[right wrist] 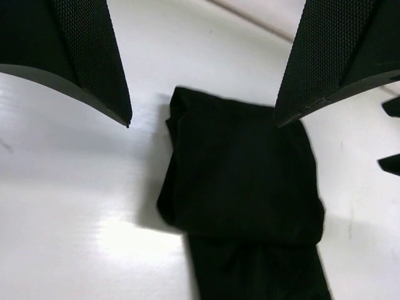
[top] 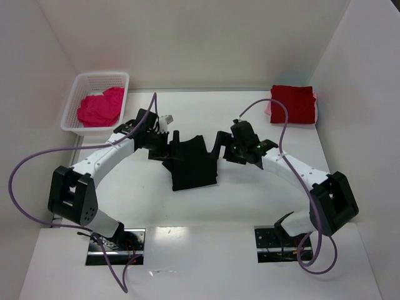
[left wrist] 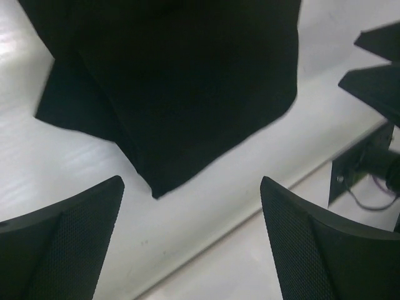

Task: Fold and stack the t-shirts
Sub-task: Fold the long partially folded tshirt into a neat square

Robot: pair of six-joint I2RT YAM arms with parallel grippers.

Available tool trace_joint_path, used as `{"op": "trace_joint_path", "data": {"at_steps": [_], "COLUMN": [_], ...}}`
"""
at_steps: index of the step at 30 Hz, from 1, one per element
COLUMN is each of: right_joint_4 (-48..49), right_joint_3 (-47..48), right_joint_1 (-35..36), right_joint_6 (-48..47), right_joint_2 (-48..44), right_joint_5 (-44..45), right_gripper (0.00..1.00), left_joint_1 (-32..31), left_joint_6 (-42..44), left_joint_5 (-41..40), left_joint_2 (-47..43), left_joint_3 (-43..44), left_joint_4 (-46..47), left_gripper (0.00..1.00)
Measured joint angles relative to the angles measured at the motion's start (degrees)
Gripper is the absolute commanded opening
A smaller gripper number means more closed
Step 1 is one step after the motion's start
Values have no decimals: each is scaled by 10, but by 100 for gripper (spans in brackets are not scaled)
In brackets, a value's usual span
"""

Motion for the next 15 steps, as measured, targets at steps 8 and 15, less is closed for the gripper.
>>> {"op": "trace_joint_path", "data": {"at_steps": [8, 15], "right_joint_4": [36, 61], "right_joint_3": [23, 30], "right_joint_1": [-10, -12], "right_joint_6": [-26, -26], "right_joint_2": [88, 117], "right_joint_5": [25, 26], "right_gripper": [81, 80], "left_joint_1": [21, 23], "left_joint_6": [-30, -44], "left_joint_5": [-29, -40], "left_joint_2": [83, 129], "left_joint_3": [2, 3], "left_joint_4": [94, 141], "left_gripper": [86, 75]}}
